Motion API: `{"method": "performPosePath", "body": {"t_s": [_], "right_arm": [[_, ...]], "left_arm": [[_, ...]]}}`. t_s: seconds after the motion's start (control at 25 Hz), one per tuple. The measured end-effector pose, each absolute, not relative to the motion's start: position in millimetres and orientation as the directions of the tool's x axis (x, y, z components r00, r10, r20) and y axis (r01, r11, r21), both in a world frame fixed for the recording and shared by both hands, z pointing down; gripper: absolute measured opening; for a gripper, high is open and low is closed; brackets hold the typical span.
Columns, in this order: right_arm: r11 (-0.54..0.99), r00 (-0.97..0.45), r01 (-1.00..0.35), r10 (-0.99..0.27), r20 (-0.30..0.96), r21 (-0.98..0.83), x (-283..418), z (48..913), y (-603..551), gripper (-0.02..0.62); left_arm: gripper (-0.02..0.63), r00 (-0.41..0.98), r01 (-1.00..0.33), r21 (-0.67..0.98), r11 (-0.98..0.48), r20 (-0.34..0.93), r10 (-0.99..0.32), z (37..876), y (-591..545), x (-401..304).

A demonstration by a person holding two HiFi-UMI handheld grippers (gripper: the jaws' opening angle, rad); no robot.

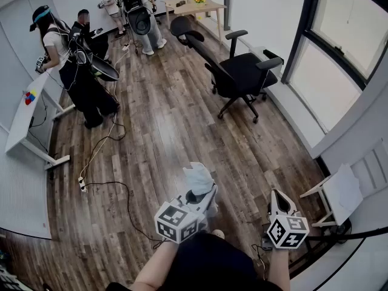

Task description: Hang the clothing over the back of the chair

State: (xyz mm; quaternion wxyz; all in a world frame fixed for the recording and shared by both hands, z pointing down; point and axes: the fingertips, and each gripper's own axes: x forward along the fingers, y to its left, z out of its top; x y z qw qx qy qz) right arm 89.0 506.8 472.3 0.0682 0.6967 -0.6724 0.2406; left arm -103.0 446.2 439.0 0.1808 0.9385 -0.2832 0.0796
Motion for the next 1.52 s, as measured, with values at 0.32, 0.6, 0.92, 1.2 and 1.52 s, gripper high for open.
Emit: {"method": "performPosePath", "body": {"t_s": [0.32, 0.6, 0.92, 1.2, 1.52], "right_arm": [[-0.063, -0.041, -0.971, -0.907, 0.419, -0.23, 76.1, 468.6, 500.1, 0.001], [-0.063, -0.048, -0.969, -0.903, 0.428, -0.24, 70.4, 473.8, 499.0, 0.002], [-0.046, -0.065, -0.968, -0.904, 0.423, -0.247, 87.4, 475.9, 495.9, 0.002], [-0.064, -0.062, -0.959, -0.904, 0.424, -0.277, 103.0, 481.7, 492.4, 0.002], [-0.08, -0.064, -0.952, -0.892, 0.447, -0.296, 109.6, 496.8, 471.8, 0.002]], "left_arm": [[0.02, 0.809, -0.587, 0.304, -0.75, 0.252, -0.531, 438.7, 442.8, -119.5], [0.02, 0.806, -0.592, 0.32, -0.74, 0.25, -0.537, 443.1, 445.4, -125.8], [0.02, 0.809, -0.588, 0.322, -0.742, 0.242, -0.536, 442.5, 438.4, -107.1], [0.02, 0.807, -0.591, 0.325, -0.739, 0.247, -0.537, 442.9, 426.9, -90.7], [0.02, 0.811, -0.585, 0.33, -0.741, 0.237, -0.534, 445.0, 402.2, -82.6]]}}
